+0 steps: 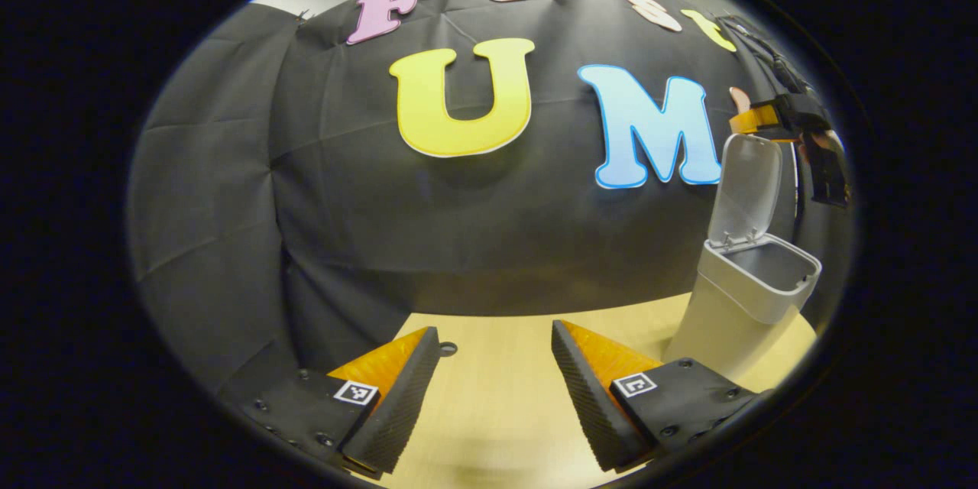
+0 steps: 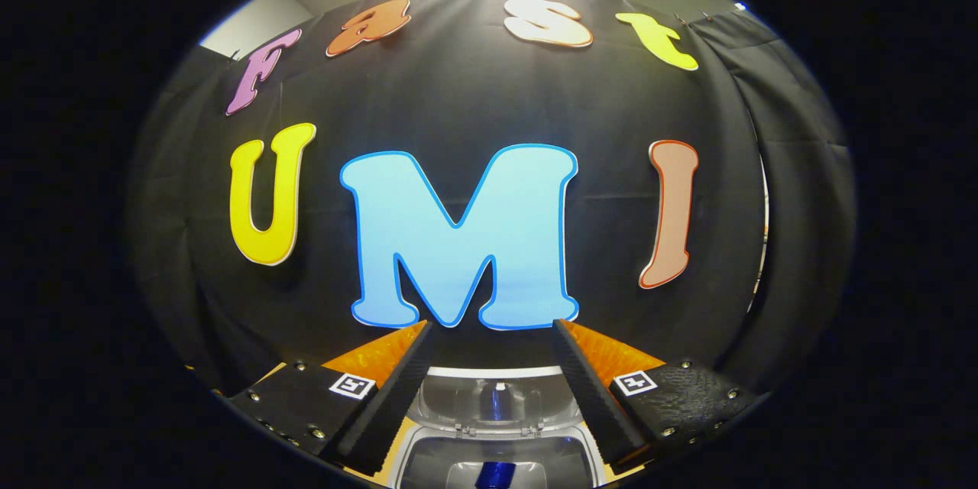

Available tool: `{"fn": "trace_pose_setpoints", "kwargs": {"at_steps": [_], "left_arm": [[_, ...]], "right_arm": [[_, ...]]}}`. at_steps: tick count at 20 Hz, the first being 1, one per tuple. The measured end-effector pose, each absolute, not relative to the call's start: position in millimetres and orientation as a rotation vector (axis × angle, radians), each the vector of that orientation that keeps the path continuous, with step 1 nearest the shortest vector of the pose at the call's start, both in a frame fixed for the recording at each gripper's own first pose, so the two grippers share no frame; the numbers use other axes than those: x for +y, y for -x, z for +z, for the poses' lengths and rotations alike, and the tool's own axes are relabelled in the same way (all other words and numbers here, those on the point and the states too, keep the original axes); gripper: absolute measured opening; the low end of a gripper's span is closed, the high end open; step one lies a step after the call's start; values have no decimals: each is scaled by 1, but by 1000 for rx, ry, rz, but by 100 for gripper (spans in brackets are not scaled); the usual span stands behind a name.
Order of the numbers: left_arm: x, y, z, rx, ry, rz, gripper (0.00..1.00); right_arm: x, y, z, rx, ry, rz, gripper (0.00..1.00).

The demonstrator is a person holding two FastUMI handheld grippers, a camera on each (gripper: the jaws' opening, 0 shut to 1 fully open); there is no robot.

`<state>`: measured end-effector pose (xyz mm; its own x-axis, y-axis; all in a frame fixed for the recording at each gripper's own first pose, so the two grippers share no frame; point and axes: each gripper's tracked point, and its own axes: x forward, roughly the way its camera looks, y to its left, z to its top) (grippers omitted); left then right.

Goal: Press the lid of the desktop garbage bin to open it, pick up the crumpled paper on the desktop and throw it into the bin, then pick up the pop can on the desktop and drop it into the bin, and finally close the garbage bin lid.

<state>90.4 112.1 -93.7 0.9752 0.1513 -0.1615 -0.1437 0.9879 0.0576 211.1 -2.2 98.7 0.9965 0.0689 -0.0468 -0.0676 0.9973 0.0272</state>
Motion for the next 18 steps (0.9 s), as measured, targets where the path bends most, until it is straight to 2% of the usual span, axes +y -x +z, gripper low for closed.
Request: {"fn": "trace_pose_setpoints", "kwargs": {"at_steps": [7,8,9,11,12,13,14,15,16,18], "left_arm": [[99,-92,-91,158,-36,130,100],[98,-91,-91,158,-34,129,96],[96,-91,-90,157,-33,127,96],[94,-90,-89,156,-33,122,96],[93,-90,-88,155,-34,120,100],[92,-89,-87,154,-35,120,100],[92,-88,-87,153,-36,119,96],[92,-88,-87,154,-37,119,96],[91,-87,-85,153,-36,119,100],[90,-86,-84,151,-36,119,100]], "right_arm": [[-1,-171,77,98,-25,109,98],[0,-165,72,108,-28,114,98],[0,-159,66,119,-30,121,98],[3,-150,45,165,-27,135,98],[4,-147,33,192,-22,145,98],[5,-144,22,210,-18,151,98],[7,-141,12,224,-15,155,98],[7,-138,1,245,-12,154,98],[8,-135,-10,267,-12,154,98],[10,-130,-31,306,-15,152,98]]}}
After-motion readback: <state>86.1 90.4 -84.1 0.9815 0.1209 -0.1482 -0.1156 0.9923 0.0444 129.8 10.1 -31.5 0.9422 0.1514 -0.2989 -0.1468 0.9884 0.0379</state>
